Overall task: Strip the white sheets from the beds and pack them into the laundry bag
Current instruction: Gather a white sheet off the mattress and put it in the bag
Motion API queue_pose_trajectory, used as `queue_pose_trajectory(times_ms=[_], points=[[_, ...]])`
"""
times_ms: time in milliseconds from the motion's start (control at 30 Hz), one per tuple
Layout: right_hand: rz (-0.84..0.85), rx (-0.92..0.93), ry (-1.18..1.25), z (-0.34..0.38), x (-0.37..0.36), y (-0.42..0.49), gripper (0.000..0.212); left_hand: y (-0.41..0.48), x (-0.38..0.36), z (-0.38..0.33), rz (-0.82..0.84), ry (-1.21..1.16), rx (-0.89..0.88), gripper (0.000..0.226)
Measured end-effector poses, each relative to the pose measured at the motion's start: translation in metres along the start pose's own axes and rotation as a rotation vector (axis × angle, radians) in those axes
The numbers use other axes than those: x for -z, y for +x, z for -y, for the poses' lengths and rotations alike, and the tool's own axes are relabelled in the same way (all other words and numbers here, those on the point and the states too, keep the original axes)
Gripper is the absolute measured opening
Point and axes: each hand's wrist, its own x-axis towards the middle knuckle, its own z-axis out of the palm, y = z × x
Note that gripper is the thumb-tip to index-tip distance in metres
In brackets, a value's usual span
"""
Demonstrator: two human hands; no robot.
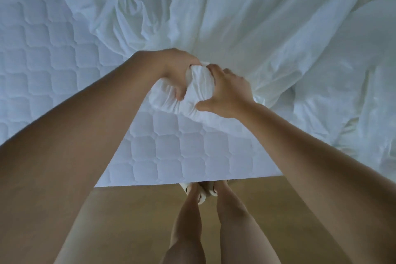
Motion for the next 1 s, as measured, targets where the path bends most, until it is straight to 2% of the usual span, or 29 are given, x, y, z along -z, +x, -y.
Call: queue_pose_trajectory(times_ms=[167,233,300,400,433,500,567,600,633,700,800,833,867,967,1000], points=[[0.141,0.107,0.123,0.058,-0.047,-0.013,0.083,-0.05,-0.041,0.06,0.14,-0.121,0.159,0.08],[0.182,0.123,0.145,0.074,-0.063,-0.019,0.083,-0.066,-0.062,0.08,0.13,-0.219,0.238,0.091],[0.177,0.104,0.165,0.077,-0.066,-0.015,0.084,-0.081,-0.083,0.092,-0.062,-0.354,0.308,0.107],[0.208,0.062,0.212,0.069,-0.051,0.003,0.082,-0.095,-0.108,0.087,-0.537,-0.585,0.512,0.122],[0.232,0.059,0.224,0.068,-0.046,0.009,0.082,-0.093,-0.119,0.084,-0.641,-0.745,0.633,0.127],[0.256,0.076,0.228,0.07,-0.04,0.014,0.082,-0.082,-0.138,0.078,-0.701,-1.26,0.812,0.146],[0.266,0.105,0.207,0.071,-0.041,0.013,0.084,-0.073,-0.155,0.081,-0.691,-1.856,0.714,0.162],[0.267,0.119,0.202,0.07,-0.043,0.011,0.086,-0.068,-0.16,0.087,-0.649,-2.043,0.624,0.159],[0.264,0.129,0.193,0.067,-0.047,0.008,0.088,-0.068,-0.157,0.092,-0.605,-2.124,0.568,0.153],[0.262,0.135,0.184,0.06,-0.053,0.003,0.092,-0.07,-0.149,0.098,-0.556,-2.054,0.537,0.131],[0.26,0.131,0.228,0.05,-0.048,0.002,0.09,-0.071,-0.126,0.094,-0.58,-1.82,0.469,0.053],[0.274,0.125,0.286,0.044,-0.043,0.003,0.087,-0.071,-0.119,0.088,-0.581,-1.705,0.449,0.04],[0.298,0.11,0.346,0.035,-0.037,0.005,0.086,-0.069,-0.112,0.083,-0.574,-1.553,0.431,0.043],[0.36,0.037,0.39,0.01,-0.016,0.005,0.093,-0.055,-0.09,0.064,-0.487,-1.031,0.448,0.09],[0.344,0.011,0.35,0.004,-0.01,0.003,0.094,-0.05,-0.08,0.058,-0.456,-0.927,0.436,0.101]])
